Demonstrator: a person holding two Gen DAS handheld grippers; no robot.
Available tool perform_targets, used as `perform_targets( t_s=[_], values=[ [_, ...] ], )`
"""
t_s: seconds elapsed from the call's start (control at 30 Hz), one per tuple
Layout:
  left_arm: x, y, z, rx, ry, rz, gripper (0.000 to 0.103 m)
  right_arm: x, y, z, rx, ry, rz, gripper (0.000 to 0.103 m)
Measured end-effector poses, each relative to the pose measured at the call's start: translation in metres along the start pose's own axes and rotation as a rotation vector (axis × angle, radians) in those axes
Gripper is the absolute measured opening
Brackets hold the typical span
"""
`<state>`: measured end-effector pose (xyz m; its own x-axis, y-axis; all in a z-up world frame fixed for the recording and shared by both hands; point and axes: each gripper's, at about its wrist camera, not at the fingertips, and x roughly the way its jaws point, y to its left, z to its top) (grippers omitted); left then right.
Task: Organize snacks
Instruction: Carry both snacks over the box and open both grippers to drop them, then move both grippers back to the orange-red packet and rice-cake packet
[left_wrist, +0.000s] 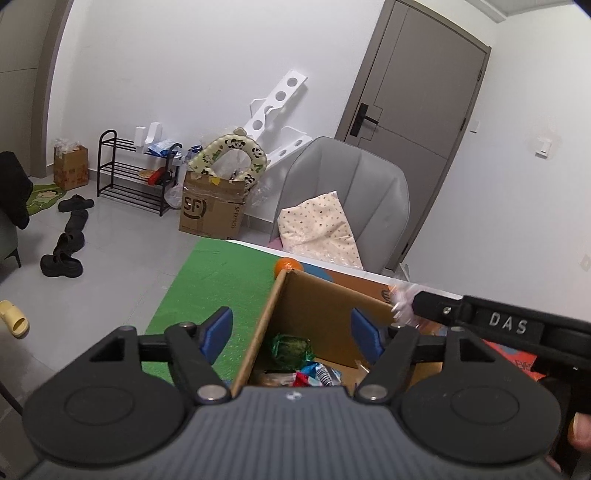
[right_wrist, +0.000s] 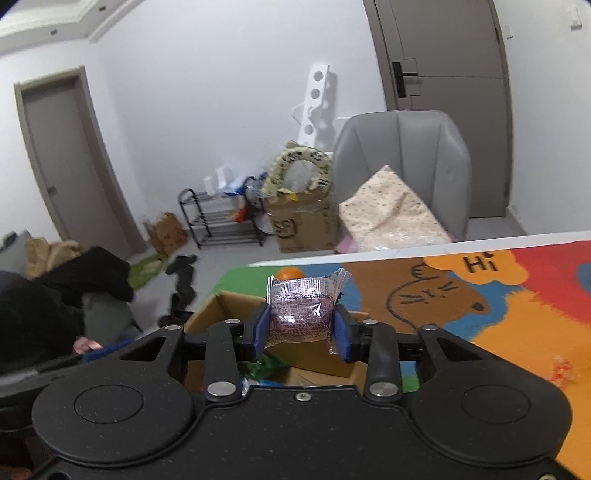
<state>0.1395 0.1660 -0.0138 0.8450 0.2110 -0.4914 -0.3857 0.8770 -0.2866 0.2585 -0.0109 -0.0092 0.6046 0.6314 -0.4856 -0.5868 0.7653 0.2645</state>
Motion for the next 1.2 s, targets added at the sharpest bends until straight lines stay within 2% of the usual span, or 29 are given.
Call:
perform_targets(
  t_s=[0.07,0.23,0.43,0.63,0.77,1.2],
  values=[
    [-0.001,-0.003,-0.001,0.009,0.001,0.004,0.075,-0.003,-0.005,-0.001,0.015,-0.003,-0.018,0.052],
    [-0.003,-0.014,-0.005,0.038,-0.008,0.001,0.086,-0.014,-0.012,-0.006,0.025,0.004,-0.033,0.054],
    [-0.004,-0.034,-0.010,0.071,-0.011,0.014,0.092,-0.034,-0.028,-0.012,0.017,-0.006,-0.060,0.062],
    [-0.010,-0.053,-0.012,0.078,-0.025,0.017,0.093,-0.055,-0.060,-0.016,0.081,-0.005,-0.087,0.064],
    [-0.013,-0.070,-0.016,0.104,-0.026,0.009,0.093,-0.070,-0.074,-0.020,0.093,-0.025,-0.108,0.071],
    [-0.007,-0.138,-0.042,0.181,0.001,-0.045,0.093,-0.109,-0.136,-0.037,0.157,-0.048,-0.167,0.075]
  ],
)
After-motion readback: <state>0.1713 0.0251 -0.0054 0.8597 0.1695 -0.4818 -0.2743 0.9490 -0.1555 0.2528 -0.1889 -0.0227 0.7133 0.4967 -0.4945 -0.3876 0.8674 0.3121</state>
